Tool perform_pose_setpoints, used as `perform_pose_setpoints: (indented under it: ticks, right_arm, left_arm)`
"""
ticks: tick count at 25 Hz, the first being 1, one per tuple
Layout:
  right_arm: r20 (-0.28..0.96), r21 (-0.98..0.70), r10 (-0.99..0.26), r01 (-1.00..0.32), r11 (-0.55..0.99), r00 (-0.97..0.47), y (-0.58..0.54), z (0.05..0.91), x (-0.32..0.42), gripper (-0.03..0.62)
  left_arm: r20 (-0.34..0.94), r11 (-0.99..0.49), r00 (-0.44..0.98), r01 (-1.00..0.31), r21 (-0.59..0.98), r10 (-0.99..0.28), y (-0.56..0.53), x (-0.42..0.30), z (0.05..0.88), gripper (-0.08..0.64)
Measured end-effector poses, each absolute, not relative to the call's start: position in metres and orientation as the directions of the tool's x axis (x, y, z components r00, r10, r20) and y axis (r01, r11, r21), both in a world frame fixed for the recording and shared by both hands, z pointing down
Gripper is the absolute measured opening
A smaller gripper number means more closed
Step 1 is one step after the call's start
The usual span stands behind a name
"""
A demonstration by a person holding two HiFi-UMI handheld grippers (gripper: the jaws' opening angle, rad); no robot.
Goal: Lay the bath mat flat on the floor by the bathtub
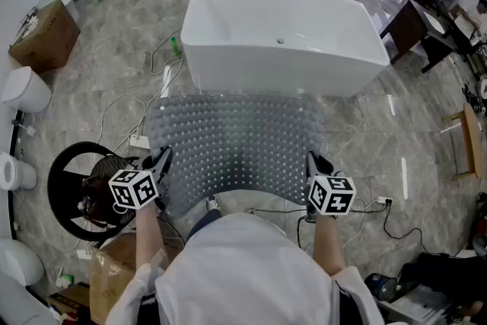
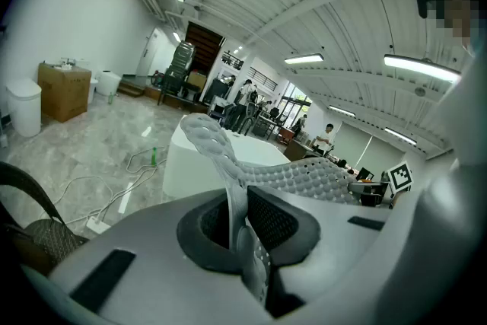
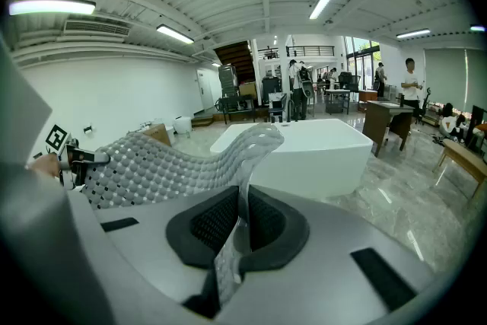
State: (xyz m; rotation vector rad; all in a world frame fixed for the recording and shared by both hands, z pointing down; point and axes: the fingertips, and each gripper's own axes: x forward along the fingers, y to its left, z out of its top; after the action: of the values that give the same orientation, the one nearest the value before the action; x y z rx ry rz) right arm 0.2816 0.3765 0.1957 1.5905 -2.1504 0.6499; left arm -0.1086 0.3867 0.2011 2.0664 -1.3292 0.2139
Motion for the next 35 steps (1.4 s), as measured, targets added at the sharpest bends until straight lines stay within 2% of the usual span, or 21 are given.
perform_pose_setpoints:
  ticks: [16,35]
  right_arm:
    - [0.567,-0.162,-0.777,-0.962,0.22,-0.274,0.377,0.203,0.257,0.04]
    - [0.567,-0.136,-0.8,-0.98,0.145,-0.197,0.361,0.198,0.198,0.041]
  left_arm:
    - [0.475,-0.285,0.496,-0.847,0.448,-0.727,0.379,-0.128,0.21,0.043]
    - [0.478,-0.353,0.547,-0.826,0.439,-0.687,0.336,-0.189,0.22,0.043]
